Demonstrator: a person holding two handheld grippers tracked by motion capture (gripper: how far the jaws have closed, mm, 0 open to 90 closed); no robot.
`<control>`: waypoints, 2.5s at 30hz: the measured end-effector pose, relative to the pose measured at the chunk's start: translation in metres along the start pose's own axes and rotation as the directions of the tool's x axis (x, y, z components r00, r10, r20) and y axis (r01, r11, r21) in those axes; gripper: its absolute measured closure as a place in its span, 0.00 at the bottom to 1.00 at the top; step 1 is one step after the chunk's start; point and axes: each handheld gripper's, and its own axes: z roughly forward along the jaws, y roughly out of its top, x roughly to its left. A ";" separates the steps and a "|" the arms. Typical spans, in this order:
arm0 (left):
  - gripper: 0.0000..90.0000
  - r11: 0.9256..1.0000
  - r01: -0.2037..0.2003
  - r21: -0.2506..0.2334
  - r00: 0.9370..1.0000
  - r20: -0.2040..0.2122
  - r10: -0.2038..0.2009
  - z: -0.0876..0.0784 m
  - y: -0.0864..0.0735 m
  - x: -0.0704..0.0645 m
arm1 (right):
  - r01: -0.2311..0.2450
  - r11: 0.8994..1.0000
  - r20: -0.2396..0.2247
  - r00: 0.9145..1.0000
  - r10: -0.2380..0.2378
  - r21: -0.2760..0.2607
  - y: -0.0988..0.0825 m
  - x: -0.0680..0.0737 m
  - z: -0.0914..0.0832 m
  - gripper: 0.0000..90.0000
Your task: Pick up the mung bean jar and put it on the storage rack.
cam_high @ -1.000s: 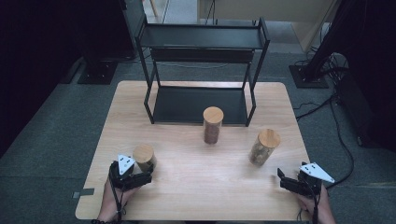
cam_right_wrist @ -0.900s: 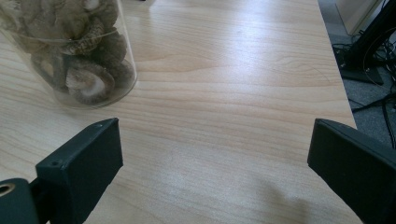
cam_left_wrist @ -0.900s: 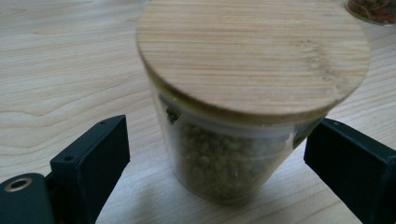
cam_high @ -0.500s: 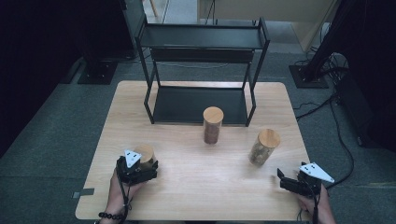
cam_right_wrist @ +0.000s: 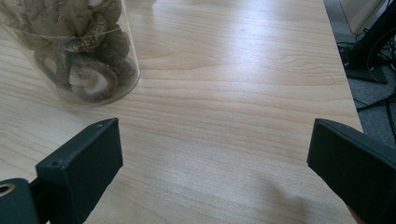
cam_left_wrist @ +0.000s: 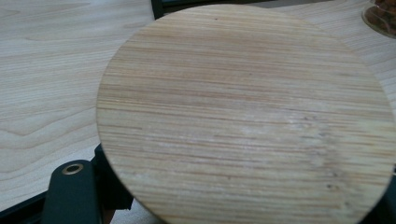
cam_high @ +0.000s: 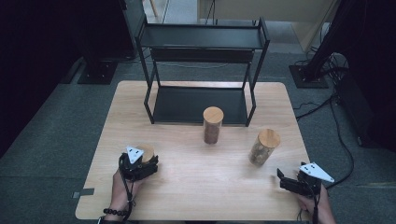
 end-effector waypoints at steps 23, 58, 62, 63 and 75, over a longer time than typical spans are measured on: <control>0.29 0.999 -0.039 0.037 0.999 0.034 0.038 0.021 0.025 -0.019 | -0.010 1.000 0.005 1.000 0.010 0.001 0.000 -0.001 0.000 0.03; 0.29 0.999 -0.046 0.012 0.998 0.041 0.046 0.051 0.088 -0.037 | 0.001 1.000 -0.014 1.000 -0.001 0.014 0.000 0.000 0.001 0.03; 0.29 0.999 -0.051 0.012 0.998 0.034 0.050 0.056 0.093 -0.038 | 0.007 1.000 -0.020 1.000 -0.006 0.019 0.001 0.000 0.002 0.03; 0.29 0.999 -0.048 0.013 0.998 0.035 0.048 0.057 0.094 -0.038 | 0.008 1.000 -0.021 1.000 -0.008 0.020 0.001 0.000 0.002 0.03; 0.29 0.998 -0.068 0.012 0.997 0.024 0.068 0.068 0.110 -0.039 | 0.006 1.000 -0.022 1.000 -0.006 0.027 0.001 0.000 0.002 0.02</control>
